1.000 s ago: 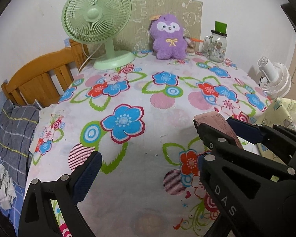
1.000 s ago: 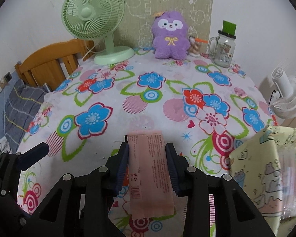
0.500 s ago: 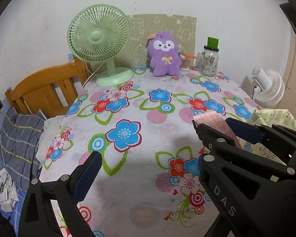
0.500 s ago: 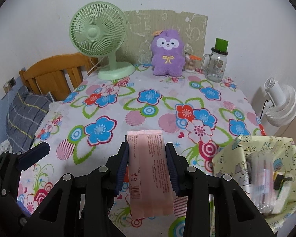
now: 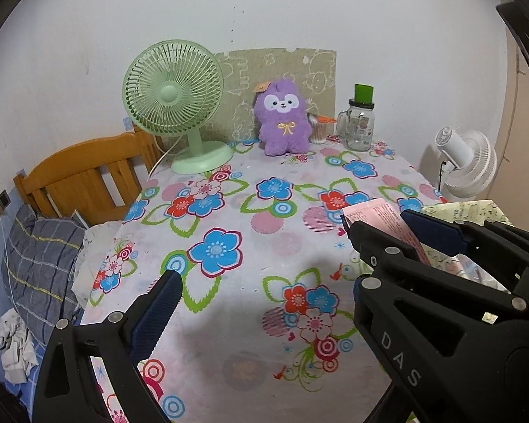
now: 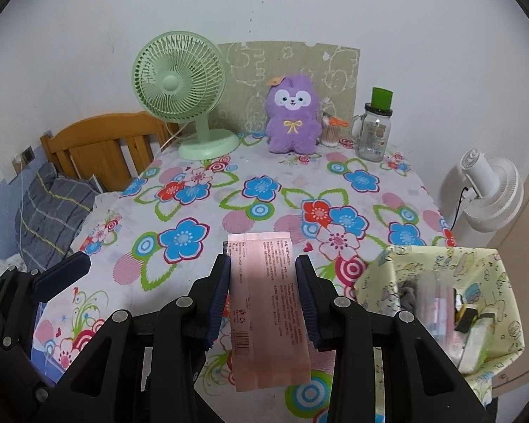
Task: Organize soft objects
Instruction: 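Carry the pink packet with the right gripper over the fabric box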
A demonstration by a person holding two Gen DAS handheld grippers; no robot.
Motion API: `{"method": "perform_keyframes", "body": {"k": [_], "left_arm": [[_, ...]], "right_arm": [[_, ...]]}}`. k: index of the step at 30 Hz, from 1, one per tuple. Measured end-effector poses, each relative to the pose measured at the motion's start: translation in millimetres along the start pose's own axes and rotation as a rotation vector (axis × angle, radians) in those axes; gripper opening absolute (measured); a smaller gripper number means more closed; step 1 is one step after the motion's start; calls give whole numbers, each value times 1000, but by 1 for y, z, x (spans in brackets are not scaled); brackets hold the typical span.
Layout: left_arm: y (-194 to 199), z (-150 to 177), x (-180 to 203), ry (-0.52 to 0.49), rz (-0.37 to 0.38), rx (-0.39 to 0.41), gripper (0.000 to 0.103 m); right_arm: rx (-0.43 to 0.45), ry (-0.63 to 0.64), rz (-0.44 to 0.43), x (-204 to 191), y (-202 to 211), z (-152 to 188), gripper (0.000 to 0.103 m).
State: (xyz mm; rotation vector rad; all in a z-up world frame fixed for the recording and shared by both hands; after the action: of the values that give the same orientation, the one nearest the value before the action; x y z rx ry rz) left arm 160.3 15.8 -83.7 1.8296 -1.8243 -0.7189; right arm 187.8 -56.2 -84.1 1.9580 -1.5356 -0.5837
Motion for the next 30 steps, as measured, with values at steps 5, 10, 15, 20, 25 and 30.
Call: {"method": "perform_keyframes", "body": {"k": [5,10,15,20,25,30], "left_arm": [[12,0,11,-8,7,14,99],[22,0,22,-14,19,30,99],[29,3,35,-21,29,36,99],[35,3,52,-35,36,45,99],[40,3,70,-49,57,55,99],[42,2,90,-63,79,62,99]], "right_arm": [[14,0,7,8,15,2,40],[28,-2,17,18,29,5,40],[36,-12,18,30,39,11,40],[46,-22,26,44,50,17,40],[55,-29,46,60,58,20,40],[63,-44,69,80,65,24,40]]}}
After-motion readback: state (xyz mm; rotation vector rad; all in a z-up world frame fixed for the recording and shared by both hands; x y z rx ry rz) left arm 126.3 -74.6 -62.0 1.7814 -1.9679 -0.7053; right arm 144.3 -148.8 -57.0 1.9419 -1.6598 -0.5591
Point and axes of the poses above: each gripper's, at about its wrist camera, not at the fingertips, and y roughly against the way its jaws point, x to its right, z to its underside, the point moved 8 cm from there along -y, roughly the way its jaws point, and after that the axes turned 1 degree about y, right-handed, at the moved point
